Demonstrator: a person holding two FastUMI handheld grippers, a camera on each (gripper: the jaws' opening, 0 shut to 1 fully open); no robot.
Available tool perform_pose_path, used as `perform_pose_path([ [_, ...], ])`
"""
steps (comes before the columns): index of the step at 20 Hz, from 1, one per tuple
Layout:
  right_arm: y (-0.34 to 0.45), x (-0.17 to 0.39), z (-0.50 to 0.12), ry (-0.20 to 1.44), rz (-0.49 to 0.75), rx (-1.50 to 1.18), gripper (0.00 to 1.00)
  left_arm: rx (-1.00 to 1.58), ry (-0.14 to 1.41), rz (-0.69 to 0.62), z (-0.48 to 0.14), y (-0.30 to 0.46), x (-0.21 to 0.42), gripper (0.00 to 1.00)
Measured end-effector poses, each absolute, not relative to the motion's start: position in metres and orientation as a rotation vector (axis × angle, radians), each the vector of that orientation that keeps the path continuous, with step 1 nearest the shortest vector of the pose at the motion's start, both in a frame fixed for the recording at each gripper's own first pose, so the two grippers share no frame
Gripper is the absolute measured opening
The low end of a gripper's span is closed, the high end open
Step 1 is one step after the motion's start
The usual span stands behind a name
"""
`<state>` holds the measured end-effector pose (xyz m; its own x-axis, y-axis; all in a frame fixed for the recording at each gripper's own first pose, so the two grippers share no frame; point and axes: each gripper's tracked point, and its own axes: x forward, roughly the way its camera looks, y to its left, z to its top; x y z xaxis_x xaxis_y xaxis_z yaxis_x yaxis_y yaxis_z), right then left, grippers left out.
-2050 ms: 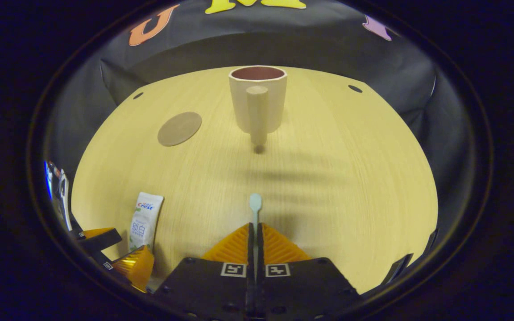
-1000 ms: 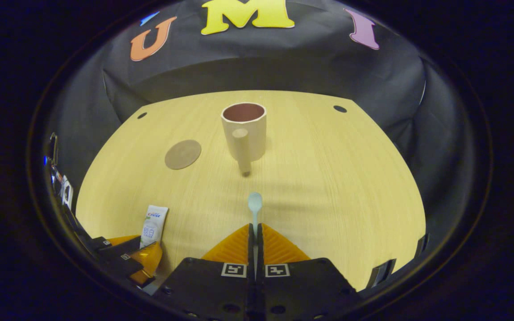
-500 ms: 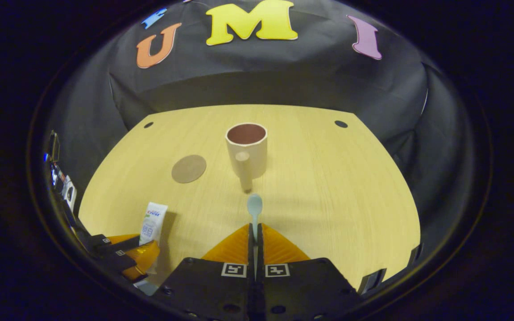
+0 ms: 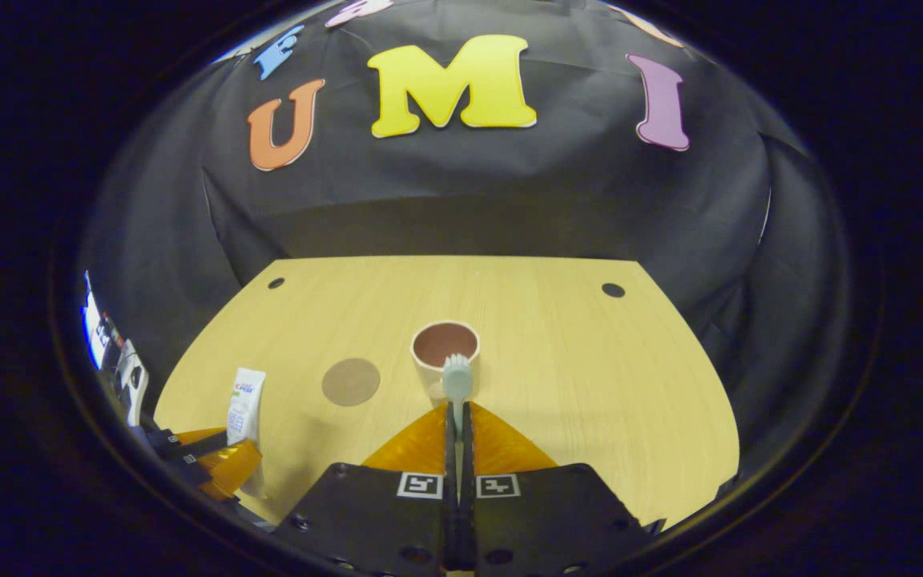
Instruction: Put the toothbrush and toothpaste on the desktop into the cup, then pick up the cup and place it on the coaster on the desktop.
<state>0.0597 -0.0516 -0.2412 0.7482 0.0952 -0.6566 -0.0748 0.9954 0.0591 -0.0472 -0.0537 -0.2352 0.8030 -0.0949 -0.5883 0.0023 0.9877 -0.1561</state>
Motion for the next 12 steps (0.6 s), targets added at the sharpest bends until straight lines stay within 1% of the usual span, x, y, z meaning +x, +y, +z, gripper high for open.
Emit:
perform_pose_path([
  [1, -0.049, 0.072, -0.23, 0.696, 0.1, 0.04, 0.03, -0.15, 0.617, -0.047, -0.227, -0.05, -0.043, 0.39],
  [2, -0.045, 0.084, -0.218, 0.667, 0.106, 0.047, 0.03, -0.15, 0.598, -0.043, -0.221, -0.048, -0.038, 0.39],
  [3, -0.042, 0.097, -0.206, 0.633, 0.113, 0.047, 0.01, -0.15, 0.579, -0.037, -0.212, -0.044, -0.033, 0.39],
  [6, -0.03, 0.136, -0.184, 0.544, 0.137, 0.049, 0.0, -0.139, 0.526, -0.02, -0.192, -0.037, -0.02, 0.39],
  [9, -0.019, 0.169, -0.185, 0.481, 0.162, 0.044, 0.0, -0.12, 0.5, 0.002, -0.183, -0.03, -0.012, 0.39],
  [12, -0.014, 0.193, -0.21, 0.469, 0.169, 0.037, 0.01, -0.113, 0.496, 0.028, -0.18, -0.026, -0.008, 0.39],
])
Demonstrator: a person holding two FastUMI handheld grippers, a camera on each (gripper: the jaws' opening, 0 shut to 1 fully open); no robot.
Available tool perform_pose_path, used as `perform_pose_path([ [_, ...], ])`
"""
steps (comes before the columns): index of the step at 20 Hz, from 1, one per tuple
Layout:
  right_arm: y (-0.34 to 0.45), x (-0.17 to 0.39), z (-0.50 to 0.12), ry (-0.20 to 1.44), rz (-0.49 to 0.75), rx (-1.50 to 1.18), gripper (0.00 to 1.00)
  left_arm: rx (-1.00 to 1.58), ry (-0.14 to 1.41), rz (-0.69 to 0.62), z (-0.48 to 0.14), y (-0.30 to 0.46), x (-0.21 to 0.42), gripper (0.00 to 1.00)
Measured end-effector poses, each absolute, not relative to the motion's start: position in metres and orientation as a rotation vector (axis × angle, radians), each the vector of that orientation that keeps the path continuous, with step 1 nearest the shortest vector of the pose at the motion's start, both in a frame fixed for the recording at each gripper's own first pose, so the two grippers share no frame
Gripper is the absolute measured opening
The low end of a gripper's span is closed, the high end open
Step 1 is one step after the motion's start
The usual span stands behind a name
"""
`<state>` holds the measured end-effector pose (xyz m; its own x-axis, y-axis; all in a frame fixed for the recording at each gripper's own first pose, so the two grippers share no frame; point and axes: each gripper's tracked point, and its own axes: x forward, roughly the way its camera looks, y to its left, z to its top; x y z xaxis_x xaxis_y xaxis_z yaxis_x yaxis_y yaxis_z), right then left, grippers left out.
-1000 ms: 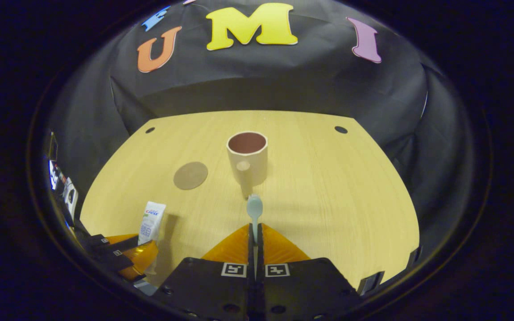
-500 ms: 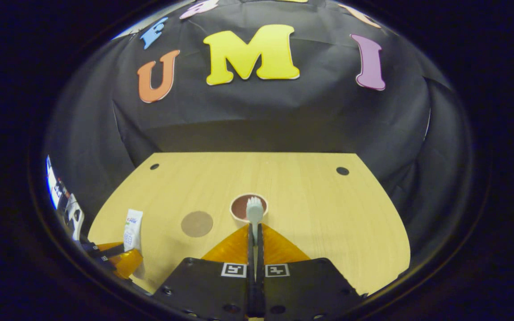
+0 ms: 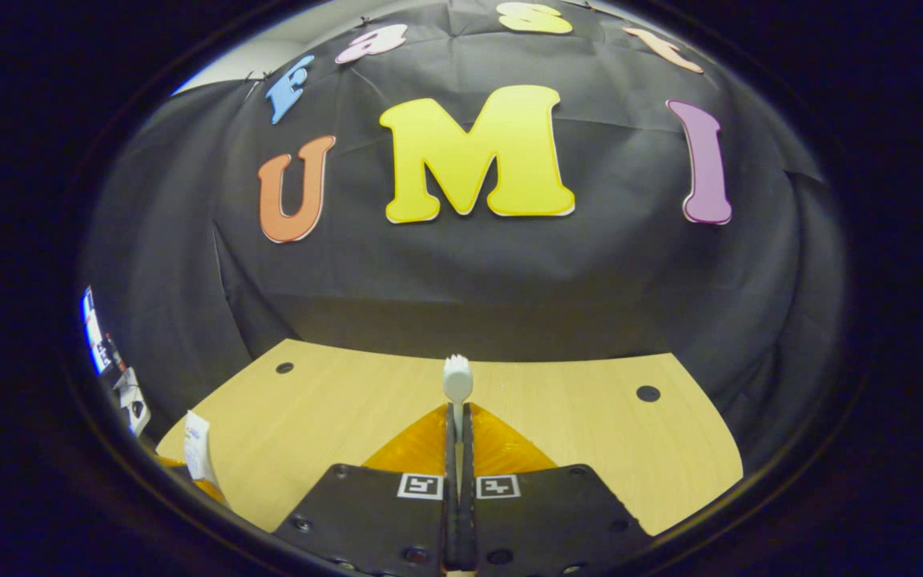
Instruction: Put the toothbrush and toothpaste on the desktop into the cup, then pick up the cup and place it on the coaster on the desktop.
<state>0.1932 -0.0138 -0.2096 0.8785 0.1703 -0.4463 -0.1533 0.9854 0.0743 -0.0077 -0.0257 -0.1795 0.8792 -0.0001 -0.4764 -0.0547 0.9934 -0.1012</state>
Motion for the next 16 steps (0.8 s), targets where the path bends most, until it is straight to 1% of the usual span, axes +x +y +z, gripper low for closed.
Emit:
perform_pose_path([
  [3, -0.011, 0.201, -0.25, 0.536, 0.167, 0.038, 0.01, -0.102, 0.493, 0.057, -0.176, -0.02, -0.001, 0.39],
  [6, -0.012, 0.205, -0.275, 0.574, 0.166, 0.028, 0.01, -0.098, 0.487, 0.074, -0.172, -0.019, 0.004, 0.39],
  [10, -0.01, 0.205, -0.295, 0.615, 0.173, 0.022, 0.01, -0.078, 0.462, 0.072, -0.162, -0.019, 0.012, 0.39],
  [12, -0.011, 0.204, -0.298, 0.627, 0.177, 0.021, 0.03, -0.079, 0.454, 0.069, -0.159, -0.022, 0.017, 0.39],
  [13, -0.011, 0.202, -0.299, 0.63, 0.179, 0.023, 0.07, -0.08, 0.45, 0.066, -0.157, -0.024, 0.019, 0.39],
  [14, -0.011, 0.2, -0.298, 0.633, 0.181, 0.028, 0.14, -0.08, 0.443, 0.062, -0.156, -0.026, 0.02, 0.39],
  [15, -0.013, 0.197, -0.295, 0.631, 0.175, 0.03, 0.35, -0.077, 0.433, 0.057, -0.152, -0.028, 0.022, 0.39],
  [16, -0.016, 0.197, -0.29, 0.621, 0.173, 0.037, 0.38, -0.073, 0.42, 0.049, -0.147, -0.03, 0.024, 0.39],
])
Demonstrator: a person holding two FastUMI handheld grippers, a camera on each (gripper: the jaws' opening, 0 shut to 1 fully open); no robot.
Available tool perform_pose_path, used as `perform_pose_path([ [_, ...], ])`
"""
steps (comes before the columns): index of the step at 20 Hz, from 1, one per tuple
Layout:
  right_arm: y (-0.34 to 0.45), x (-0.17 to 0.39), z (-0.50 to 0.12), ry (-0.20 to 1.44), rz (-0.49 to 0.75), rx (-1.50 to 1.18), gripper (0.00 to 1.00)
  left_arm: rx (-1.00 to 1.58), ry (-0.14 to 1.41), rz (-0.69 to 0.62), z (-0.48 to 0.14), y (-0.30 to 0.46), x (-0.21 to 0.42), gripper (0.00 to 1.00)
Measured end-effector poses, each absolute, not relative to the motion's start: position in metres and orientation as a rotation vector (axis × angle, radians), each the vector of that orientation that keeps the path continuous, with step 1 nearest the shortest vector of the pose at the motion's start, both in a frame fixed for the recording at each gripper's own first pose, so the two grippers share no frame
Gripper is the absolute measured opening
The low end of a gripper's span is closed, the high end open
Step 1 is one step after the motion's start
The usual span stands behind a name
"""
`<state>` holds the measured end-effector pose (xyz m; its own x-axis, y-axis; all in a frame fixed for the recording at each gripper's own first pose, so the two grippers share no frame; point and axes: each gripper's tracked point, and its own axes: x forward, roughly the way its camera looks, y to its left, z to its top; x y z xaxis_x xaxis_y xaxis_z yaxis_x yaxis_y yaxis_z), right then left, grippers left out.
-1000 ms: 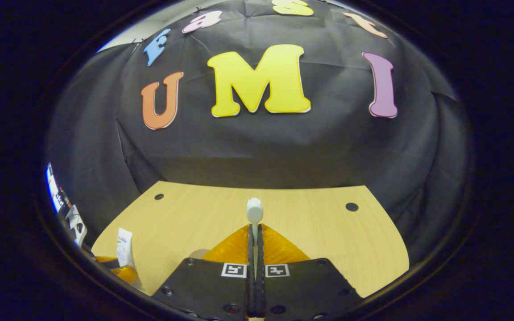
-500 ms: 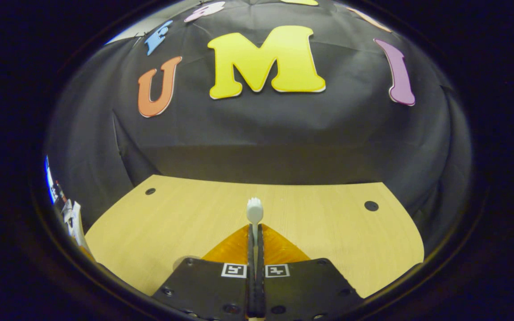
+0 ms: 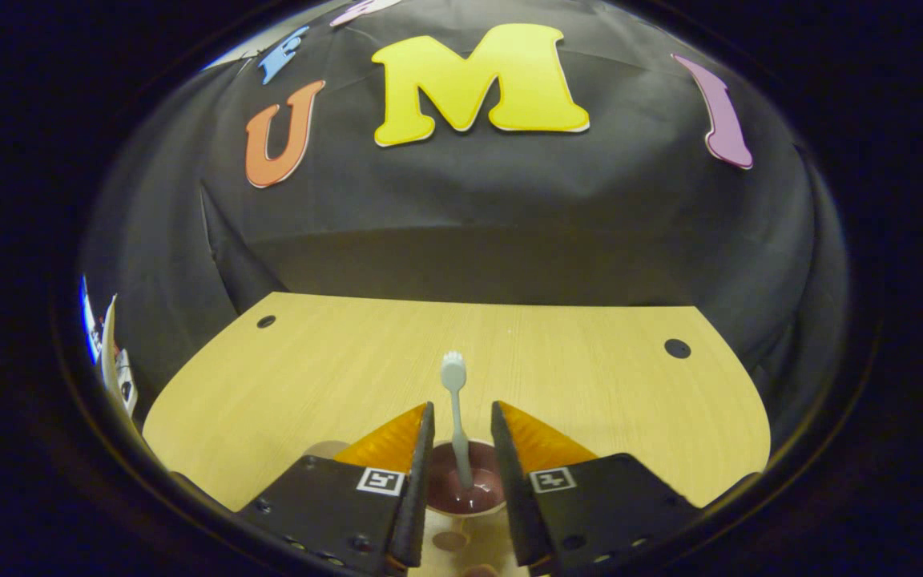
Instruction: Put the toothbrush and toothpaste on the desktop into the cup, then pick up the cup and place it on the coaster on the desktop.
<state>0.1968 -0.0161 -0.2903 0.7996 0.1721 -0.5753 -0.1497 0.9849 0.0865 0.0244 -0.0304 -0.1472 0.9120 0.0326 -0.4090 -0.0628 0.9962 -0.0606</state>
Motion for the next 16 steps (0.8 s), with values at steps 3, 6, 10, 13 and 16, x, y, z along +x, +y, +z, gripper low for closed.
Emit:
perform_pose_path([
  [3, -0.025, 0.187, -0.271, 0.589, 0.168, 0.041, 0.69, -0.063, 0.381, 0.014, -0.14, -0.043, 0.037, 0.39],
  [6, -0.046, 0.169, -0.255, 0.568, 0.15, 0.04, 0.82, -0.08, 0.349, -0.038, -0.141, -0.063, 0.05, 0.39],
  [10, -0.092, 0.146, -0.245, 0.56, 0.096, 0.02, 0.95, -0.1, 0.273, -0.135, -0.147, -0.105, 0.079, 0.39],
  [13, -0.124, 0.133, -0.252, 0.571, 0.051, 0.0, 0.95, -0.116, 0.208, -0.198, -0.16, -0.136, 0.108, 0.39],
  [16, -0.153, 0.114, -0.27, 0.611, 0.008, -0.006, 0.95, -0.131, 0.157, -0.254, -0.18, -0.168, 0.13, 0.39],
])
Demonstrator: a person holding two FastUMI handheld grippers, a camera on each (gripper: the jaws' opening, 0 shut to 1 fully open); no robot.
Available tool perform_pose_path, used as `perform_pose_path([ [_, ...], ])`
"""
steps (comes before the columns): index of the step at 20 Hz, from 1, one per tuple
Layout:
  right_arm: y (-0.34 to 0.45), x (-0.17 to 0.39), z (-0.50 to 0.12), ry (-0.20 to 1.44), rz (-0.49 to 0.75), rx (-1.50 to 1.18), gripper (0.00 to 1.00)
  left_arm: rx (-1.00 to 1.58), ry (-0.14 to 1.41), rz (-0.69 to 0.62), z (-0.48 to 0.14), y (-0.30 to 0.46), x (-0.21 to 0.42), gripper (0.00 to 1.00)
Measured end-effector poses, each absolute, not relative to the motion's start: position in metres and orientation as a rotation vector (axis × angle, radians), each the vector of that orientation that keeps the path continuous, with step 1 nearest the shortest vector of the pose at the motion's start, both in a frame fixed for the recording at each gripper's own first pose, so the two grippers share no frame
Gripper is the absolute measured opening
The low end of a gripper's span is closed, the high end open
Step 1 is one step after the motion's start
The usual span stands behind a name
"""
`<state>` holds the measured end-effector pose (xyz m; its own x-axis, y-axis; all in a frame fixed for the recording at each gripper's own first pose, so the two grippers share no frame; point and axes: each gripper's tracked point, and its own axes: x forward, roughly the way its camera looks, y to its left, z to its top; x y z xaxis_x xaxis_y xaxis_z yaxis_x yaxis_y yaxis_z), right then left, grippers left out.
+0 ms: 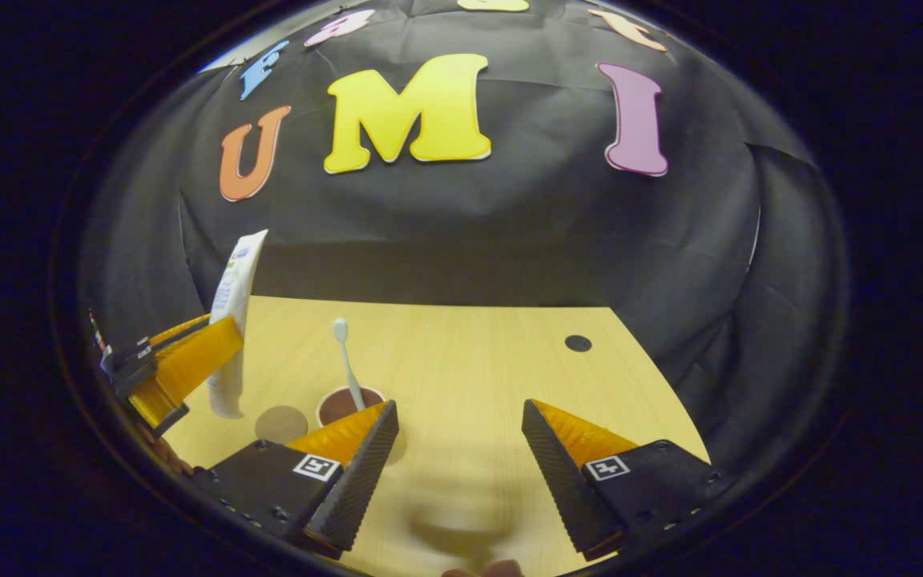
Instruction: Put the toothbrush and toothpaste on the desktop into the cup, then pick up the cup and place it on the coaster on the desktop.
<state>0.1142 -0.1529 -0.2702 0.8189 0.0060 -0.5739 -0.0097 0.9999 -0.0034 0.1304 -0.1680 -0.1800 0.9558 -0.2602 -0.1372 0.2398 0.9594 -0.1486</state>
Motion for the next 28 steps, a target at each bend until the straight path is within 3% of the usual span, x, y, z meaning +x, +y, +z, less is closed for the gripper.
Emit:
perform_pose_path([
  [6, -0.197, 0.078, -0.323, 0.732, -0.058, -0.051, 0.95, -0.131, 0.054, -0.316, -0.207, -0.203, 0.156, 0.39],
  [17, -0.193, 0.077, -0.328, 0.721, -0.051, -0.033, 0.95, -0.074, 0.068, -0.3, -0.255, -0.206, 0.164, 0.39],
  [19, -0.189, 0.077, -0.328, 0.715, -0.045, -0.032, 0.95, -0.1, 0.098, -0.313, -0.264, -0.207, 0.161, 0.42],
  [20, -0.188, 0.077, -0.328, 0.714, -0.045, -0.031, 0.95, -0.102, 0.095, -0.31, -0.263, -0.207, 0.158, 0.53],
  [21, -0.188, 0.076, -0.329, 0.716, -0.047, -0.029, 0.95, -0.101, 0.094, -0.311, -0.262, -0.206, 0.157, 0.55],
  [22, -0.187, 0.075, -0.331, 0.721, -0.048, -0.024, 0.95, -0.097, 0.097, -0.312, -0.263, -0.205, 0.157, 0.45],
  [28, -0.176, 0.072, -0.327, 0.715, -0.034, -0.024, 0.95, -0.083, 0.104, -0.31, -0.264, -0.199, 0.15, 0.51],
])
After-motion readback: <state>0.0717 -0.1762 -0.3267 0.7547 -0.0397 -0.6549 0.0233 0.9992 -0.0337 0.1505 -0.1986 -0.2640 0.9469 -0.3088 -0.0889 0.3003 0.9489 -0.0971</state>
